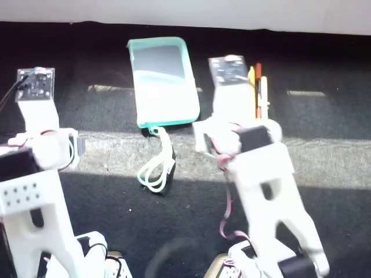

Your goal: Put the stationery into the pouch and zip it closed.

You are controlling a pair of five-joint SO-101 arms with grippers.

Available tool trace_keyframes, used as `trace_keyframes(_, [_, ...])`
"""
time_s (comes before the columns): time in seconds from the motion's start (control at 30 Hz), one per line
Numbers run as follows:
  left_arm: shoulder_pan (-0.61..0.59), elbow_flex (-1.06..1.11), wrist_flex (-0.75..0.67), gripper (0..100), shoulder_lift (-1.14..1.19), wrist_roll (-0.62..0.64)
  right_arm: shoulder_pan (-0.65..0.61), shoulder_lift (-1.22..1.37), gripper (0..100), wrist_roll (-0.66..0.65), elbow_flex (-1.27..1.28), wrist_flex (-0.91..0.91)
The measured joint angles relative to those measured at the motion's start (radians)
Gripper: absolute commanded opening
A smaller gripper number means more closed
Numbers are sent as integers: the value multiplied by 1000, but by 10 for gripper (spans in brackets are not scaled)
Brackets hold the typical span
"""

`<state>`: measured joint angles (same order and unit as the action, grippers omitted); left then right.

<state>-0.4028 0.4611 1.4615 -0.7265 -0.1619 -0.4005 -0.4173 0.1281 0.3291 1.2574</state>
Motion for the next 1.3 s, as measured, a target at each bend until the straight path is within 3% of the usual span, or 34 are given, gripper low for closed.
trace_keyframes(0.23, [0, -9, 2, 204, 72, 21, -187, 370, 166, 37, -149, -72])
trace_keyframes(0.47, [0, -9, 2, 204, 34, 31, -201, 813, 166, 180, -482, 41])
trace_keyframes(0.8, [0, 103, 2, 204, -63, 31, -210, 1235, 166, 189, -1145, 270])
trace_keyframes(1.1, [0, 121, 5, 205, -117, 31, -186, 1510, 165, 135, -1439, 376])
trace_keyframes(1.17, [0, 121, 5, 206, -117, 31, -183, 1534, 123, 112, -1484, 407])
trace_keyframes(1.23, [0, 121, 5, 206, -117, 31, -183, 1548, 8, 84, -1517, 443])
trace_keyframes(1.3, [0, 121, 5, 206, -117, 31, -173, 1553, 17, 51, -1528, 468])
